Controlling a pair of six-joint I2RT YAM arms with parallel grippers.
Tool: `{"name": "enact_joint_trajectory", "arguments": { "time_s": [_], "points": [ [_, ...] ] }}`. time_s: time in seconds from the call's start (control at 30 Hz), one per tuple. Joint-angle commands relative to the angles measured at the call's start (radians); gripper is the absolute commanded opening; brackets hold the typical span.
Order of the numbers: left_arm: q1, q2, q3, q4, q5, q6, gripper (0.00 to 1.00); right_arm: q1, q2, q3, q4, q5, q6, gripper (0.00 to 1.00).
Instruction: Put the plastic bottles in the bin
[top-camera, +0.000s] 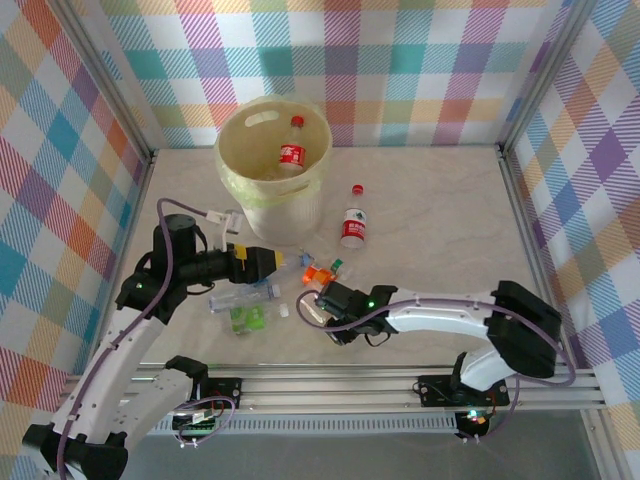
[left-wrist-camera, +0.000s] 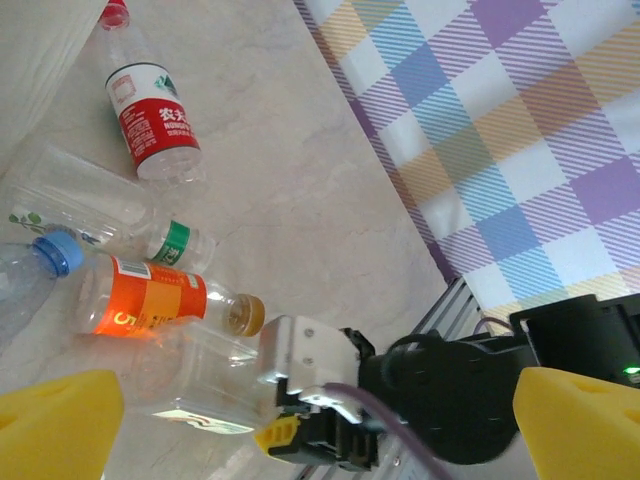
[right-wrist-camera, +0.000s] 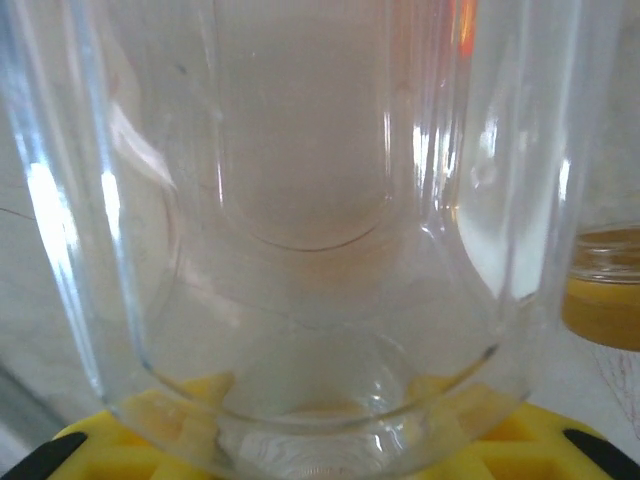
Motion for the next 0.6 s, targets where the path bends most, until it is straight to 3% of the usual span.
{"name": "enact_joint_trajectory", "arguments": {
  "time_s": [0.0,0.3,0.57],
  "points": [
    [-0.011,-0.018,-0.035,0.085,0.032,-0.059,1.00,0.001,-0.076,-0.004,0.062,-0.058,0.065,0.36],
    [-0.049,0.012,-0.080,0.167,0.001,-0.227,1.00,-0.004,-0.155,0.054,0.110,-0.086,0.134,0.36],
    [-0.121,0.037,-0.106,0.164,-0.077,-0.275,1.00,-0.010,-0.170,0.107,0.139,-0.085,0.129,0.36]
  ]
}}
